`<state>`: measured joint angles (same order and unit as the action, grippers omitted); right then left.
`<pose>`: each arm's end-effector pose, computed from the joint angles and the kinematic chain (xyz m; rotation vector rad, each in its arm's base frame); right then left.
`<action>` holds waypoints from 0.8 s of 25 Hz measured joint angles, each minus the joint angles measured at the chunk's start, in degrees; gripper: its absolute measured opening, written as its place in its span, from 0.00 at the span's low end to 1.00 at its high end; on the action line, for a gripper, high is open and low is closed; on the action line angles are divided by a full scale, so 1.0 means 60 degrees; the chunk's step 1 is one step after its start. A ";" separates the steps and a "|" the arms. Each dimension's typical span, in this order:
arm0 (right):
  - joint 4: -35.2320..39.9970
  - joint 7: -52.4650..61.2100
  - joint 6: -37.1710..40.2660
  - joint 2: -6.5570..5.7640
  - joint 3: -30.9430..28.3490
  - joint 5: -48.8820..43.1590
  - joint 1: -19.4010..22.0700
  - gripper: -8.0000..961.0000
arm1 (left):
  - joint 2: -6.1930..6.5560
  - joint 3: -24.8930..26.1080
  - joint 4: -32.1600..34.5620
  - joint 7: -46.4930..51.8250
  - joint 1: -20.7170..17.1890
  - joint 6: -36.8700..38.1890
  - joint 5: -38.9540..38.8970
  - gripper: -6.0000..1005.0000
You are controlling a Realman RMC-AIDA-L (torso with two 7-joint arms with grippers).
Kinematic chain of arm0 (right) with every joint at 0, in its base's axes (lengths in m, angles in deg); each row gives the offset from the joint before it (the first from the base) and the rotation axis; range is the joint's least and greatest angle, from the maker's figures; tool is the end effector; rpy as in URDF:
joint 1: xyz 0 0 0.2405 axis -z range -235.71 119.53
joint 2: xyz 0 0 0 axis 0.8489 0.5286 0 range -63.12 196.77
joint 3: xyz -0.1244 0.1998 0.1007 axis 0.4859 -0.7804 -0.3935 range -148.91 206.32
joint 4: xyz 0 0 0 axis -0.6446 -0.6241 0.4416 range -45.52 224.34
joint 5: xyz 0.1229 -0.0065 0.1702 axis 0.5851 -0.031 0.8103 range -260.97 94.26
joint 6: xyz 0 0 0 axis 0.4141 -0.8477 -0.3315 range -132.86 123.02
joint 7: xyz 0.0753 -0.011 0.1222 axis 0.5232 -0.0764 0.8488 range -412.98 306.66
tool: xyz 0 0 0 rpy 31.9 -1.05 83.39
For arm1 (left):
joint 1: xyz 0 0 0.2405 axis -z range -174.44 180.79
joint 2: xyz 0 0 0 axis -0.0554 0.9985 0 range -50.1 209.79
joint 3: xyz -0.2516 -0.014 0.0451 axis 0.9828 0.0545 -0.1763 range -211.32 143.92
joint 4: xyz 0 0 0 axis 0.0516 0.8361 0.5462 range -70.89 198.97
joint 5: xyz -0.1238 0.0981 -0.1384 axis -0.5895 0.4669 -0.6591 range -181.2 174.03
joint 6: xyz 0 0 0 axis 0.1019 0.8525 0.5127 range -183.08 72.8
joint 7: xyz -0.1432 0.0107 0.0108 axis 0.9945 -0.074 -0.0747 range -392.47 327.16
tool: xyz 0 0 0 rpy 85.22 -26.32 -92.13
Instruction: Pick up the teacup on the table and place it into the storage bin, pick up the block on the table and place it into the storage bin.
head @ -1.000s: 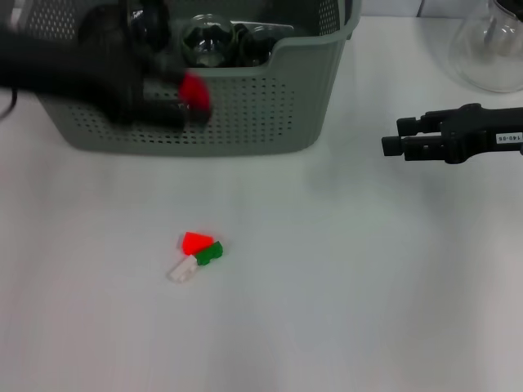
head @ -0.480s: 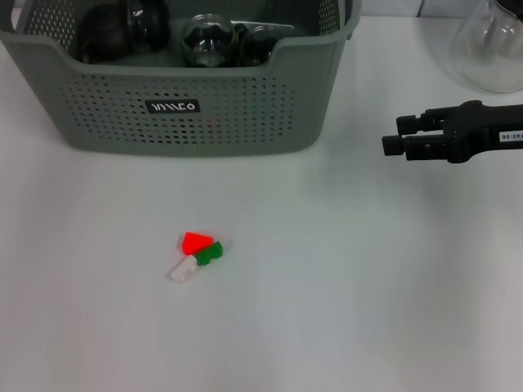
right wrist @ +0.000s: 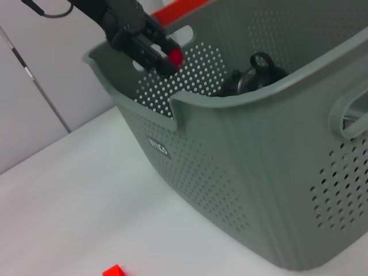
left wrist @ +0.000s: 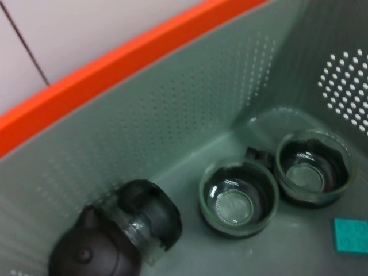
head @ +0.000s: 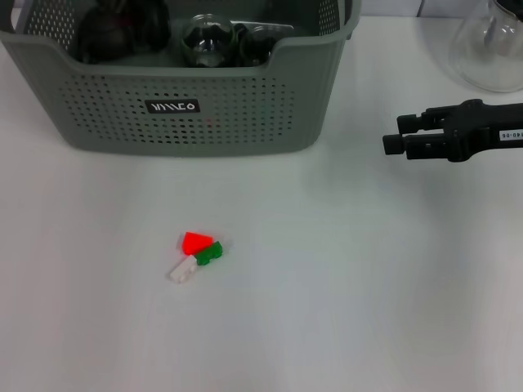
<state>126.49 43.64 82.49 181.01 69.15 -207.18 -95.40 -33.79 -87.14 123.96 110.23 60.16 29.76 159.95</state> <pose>0.2561 0.3639 0.0208 -2.7644 0.8954 0.4565 -0.1483 0.4551 0.0830 -2.3266 -0.9145 0.3856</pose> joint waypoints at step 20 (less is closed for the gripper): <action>0.0002 -0.0127 0.0039 -0.0021 -0.0062 -0.0017 0.0076 0.62 | -0.0327 -0.0166 0.1034 -0.0053 -0.0423 0.0342 -0.0088 0.78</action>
<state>126.50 42.88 82.73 180.89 68.78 -207.28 -94.94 -35.75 -88.14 130.16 109.91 57.63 31.81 159.42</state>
